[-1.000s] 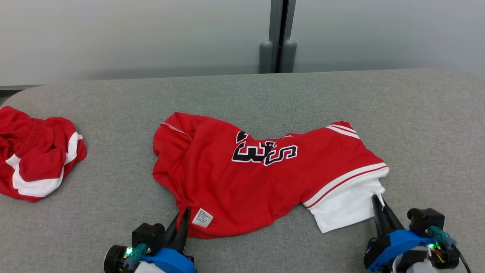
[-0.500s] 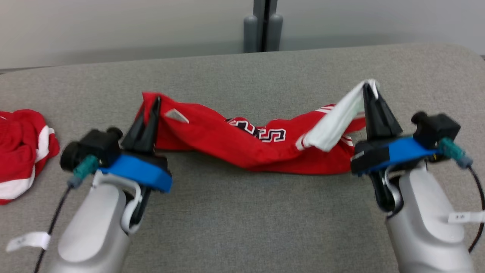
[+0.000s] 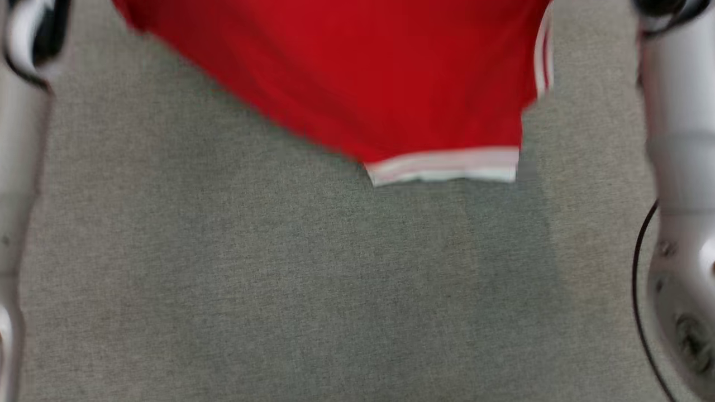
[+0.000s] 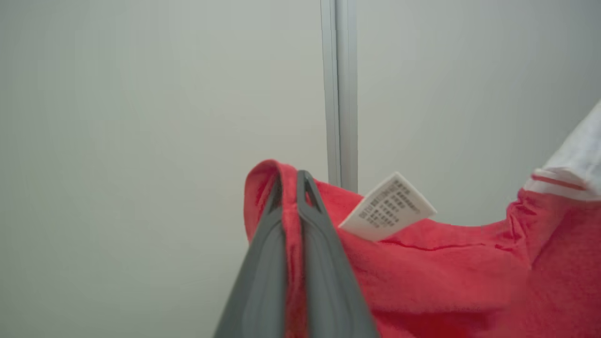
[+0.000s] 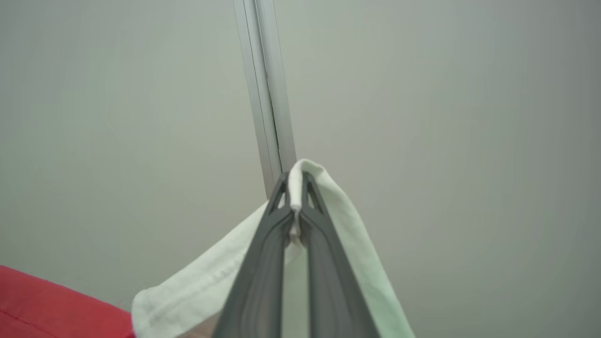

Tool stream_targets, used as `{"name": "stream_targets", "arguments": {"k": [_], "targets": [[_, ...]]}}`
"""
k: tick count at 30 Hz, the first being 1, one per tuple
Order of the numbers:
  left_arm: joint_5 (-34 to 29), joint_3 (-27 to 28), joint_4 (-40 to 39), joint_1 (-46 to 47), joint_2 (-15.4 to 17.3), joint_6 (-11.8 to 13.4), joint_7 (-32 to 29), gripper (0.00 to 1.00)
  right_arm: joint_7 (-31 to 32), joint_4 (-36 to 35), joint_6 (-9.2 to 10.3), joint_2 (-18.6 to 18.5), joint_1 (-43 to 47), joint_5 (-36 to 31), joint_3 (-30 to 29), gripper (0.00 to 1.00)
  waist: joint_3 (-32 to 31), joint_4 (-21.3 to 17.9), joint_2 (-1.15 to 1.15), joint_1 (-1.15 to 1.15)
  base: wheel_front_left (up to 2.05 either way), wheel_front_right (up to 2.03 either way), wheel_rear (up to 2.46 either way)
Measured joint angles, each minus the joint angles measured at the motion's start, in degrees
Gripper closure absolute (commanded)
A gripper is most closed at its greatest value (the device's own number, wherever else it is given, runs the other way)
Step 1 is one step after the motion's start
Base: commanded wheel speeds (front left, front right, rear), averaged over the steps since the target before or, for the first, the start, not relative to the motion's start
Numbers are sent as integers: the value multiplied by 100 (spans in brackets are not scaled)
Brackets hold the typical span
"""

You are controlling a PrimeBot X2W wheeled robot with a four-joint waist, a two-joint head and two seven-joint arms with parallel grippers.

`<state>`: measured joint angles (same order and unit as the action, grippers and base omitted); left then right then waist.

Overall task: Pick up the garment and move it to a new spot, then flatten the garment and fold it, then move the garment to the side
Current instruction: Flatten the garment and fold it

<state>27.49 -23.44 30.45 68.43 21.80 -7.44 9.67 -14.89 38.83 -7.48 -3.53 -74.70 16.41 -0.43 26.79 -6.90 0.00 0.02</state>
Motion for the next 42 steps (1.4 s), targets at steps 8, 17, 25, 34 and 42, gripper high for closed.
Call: {"name": "stream_targets", "arguments": {"k": [8,17,25,34,42], "targets": [[298,-323,667,1668,-34,0,165,100,-8,637,0,-186,-1707,-89,-155,100,286,23,0,0,0,0,0],[708,-803,1031,2027,44,0,434,100,-14,482,0,-190,-1867,-52,135,100,308,-29,0,-1,0,0,0],[1031,-683,781,479,100,12,526,100,-13,-357,0,-64,-73,255,514,100,230,-21,0,-1,0,0,0],[727,186,-577,-2218,-143,361,532,100,-13,-1797,0,-24,2732,468,627,100,-84,-18,0,-3,0,0,0],[458,801,-1229,-4133,-681,444,532,100,-13,-2383,0,-2,4680,588,717,100,-556,43,0,-3,0,0,0]]}}
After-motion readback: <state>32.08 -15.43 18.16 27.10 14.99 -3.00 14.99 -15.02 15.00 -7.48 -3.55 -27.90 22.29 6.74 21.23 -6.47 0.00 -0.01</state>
